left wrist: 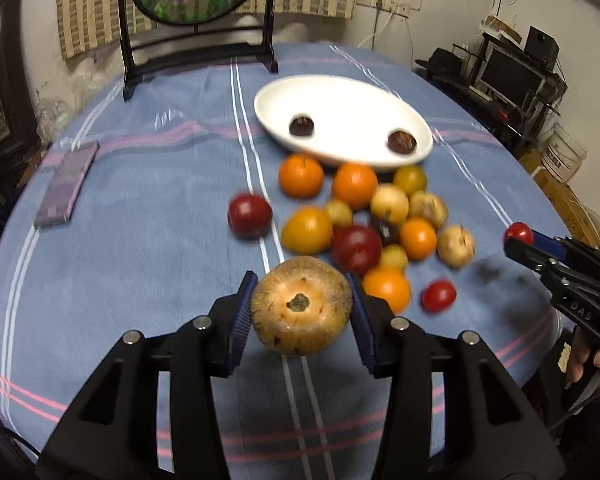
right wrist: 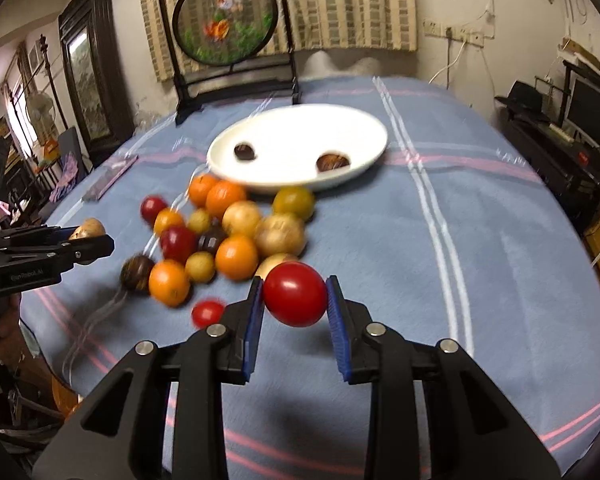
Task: Organize fruits
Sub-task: 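Carry both fruits onto the white plate and open both tools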
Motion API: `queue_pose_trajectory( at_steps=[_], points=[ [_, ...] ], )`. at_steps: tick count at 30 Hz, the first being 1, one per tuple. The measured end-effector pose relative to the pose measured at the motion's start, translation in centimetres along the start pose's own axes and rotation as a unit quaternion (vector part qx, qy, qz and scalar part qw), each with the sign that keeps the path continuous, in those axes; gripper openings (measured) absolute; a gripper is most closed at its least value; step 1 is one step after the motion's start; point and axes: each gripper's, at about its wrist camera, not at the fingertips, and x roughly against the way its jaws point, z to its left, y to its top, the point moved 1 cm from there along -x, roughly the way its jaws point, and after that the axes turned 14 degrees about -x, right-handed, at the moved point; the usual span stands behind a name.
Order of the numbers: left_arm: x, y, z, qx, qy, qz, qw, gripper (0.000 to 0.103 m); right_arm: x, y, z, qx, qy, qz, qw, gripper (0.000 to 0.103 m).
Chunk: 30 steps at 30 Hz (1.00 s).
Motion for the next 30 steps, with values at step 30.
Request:
queue_pose_trajectory(
  at_steps=[30],
  points=[
    [-15.2,13.8,2.1,0.016,-0.014,0.055,0.9983,0.048,-13.6,11.0,2.2,0.034,0.004,0.06,0.998,0.032]
  ],
)
